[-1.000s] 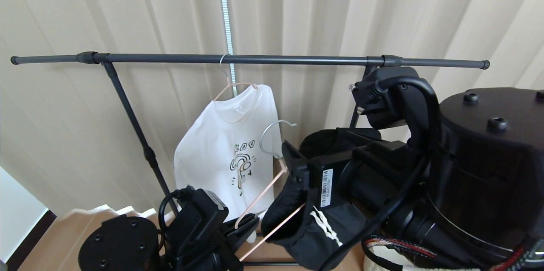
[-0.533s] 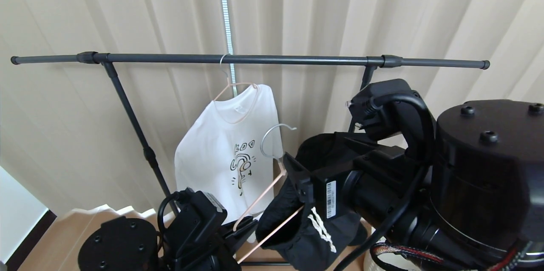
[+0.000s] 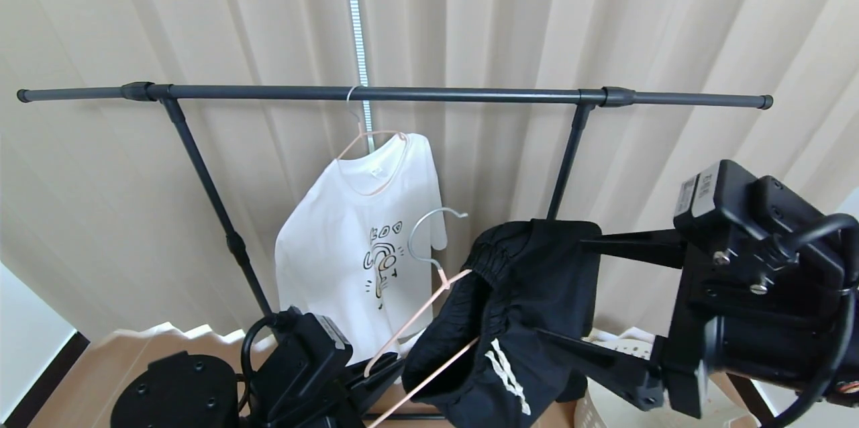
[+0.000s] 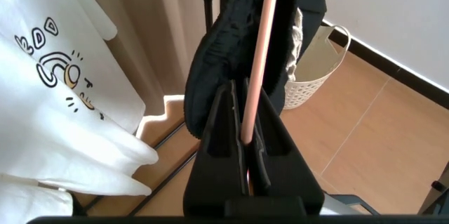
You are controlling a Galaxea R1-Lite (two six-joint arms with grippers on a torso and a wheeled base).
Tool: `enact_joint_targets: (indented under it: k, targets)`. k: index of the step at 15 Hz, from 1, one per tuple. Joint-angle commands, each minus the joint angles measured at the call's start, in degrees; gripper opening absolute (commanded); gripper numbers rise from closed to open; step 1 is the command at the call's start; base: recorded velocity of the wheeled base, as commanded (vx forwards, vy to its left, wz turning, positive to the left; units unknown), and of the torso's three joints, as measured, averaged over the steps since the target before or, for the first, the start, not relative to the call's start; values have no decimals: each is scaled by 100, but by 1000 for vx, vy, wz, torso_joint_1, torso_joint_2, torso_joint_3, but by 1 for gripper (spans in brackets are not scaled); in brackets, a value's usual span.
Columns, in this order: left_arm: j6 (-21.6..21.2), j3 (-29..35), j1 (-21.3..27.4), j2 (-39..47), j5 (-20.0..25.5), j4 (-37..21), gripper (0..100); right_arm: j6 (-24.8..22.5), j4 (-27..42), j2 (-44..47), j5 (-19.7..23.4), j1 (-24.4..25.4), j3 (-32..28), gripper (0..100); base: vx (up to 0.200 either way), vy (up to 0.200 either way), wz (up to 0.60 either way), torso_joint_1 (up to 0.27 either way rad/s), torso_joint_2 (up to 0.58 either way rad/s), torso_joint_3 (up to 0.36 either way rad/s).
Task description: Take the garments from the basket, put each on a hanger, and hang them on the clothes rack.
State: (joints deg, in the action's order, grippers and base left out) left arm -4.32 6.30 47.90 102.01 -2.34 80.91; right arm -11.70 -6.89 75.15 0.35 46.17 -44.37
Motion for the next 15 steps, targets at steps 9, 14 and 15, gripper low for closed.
enact_joint_targets:
  k: [9,14,15]
  targets:
    - [-465,-498,123,3,445,57,0,-4147,4055,2021,3014,-2200,-3104,100,0,0,0,0,0,0]
    - [-491,-578,220,65,445,285,0,-4833,5127,2794,3014,-1962,-3939,100,0,0,0,0,0,0]
    - [-500,-578,220,73,445,285,0,-4824,5118,2803,3014,-1927,-3939,100,0,0,0,0,0,0]
